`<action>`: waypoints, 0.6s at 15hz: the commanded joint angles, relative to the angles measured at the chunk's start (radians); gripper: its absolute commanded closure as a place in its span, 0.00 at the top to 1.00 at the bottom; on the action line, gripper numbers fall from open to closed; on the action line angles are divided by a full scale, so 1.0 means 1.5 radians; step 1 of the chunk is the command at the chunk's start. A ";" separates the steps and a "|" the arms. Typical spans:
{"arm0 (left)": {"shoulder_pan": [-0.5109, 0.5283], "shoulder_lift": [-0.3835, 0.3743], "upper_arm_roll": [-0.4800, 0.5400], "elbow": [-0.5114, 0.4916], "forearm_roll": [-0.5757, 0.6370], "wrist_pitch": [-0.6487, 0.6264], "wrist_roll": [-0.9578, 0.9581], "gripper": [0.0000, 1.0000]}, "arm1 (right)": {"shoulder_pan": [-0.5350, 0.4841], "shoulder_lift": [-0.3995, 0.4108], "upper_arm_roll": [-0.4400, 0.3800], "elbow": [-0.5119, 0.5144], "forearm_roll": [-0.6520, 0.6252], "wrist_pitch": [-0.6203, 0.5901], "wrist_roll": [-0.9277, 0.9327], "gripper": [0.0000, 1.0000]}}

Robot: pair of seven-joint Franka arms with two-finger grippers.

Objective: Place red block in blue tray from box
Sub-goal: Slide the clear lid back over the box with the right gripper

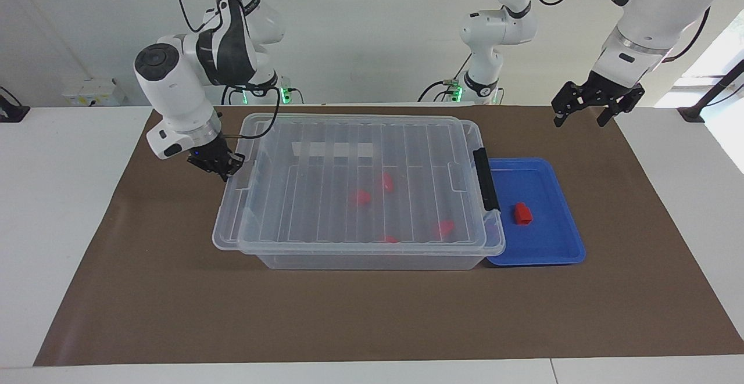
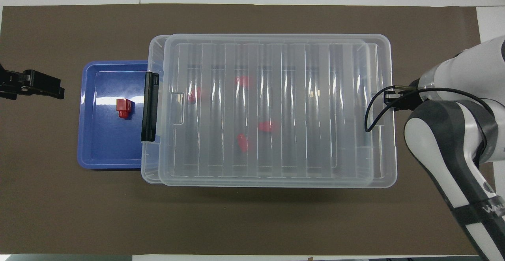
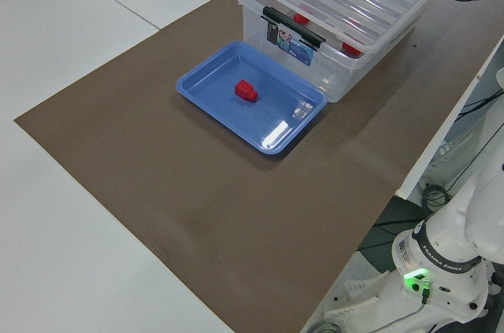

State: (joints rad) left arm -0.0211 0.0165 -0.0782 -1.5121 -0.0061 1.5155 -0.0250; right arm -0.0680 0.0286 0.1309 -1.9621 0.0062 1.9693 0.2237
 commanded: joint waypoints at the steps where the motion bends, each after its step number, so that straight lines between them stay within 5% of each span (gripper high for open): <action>1: 0.001 -0.004 0.002 -0.003 -0.006 -0.009 -0.001 1.00 | -0.003 -0.011 0.013 -0.023 0.015 0.025 0.019 0.00; 9: 0.001 -0.004 0.002 -0.003 -0.006 -0.009 0.000 1.00 | -0.003 -0.011 0.028 -0.023 0.015 0.027 0.043 0.00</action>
State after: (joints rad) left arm -0.0211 0.0165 -0.0782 -1.5121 -0.0061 1.5154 -0.0250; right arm -0.0680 0.0245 0.1519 -1.9642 0.0083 1.9760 0.2586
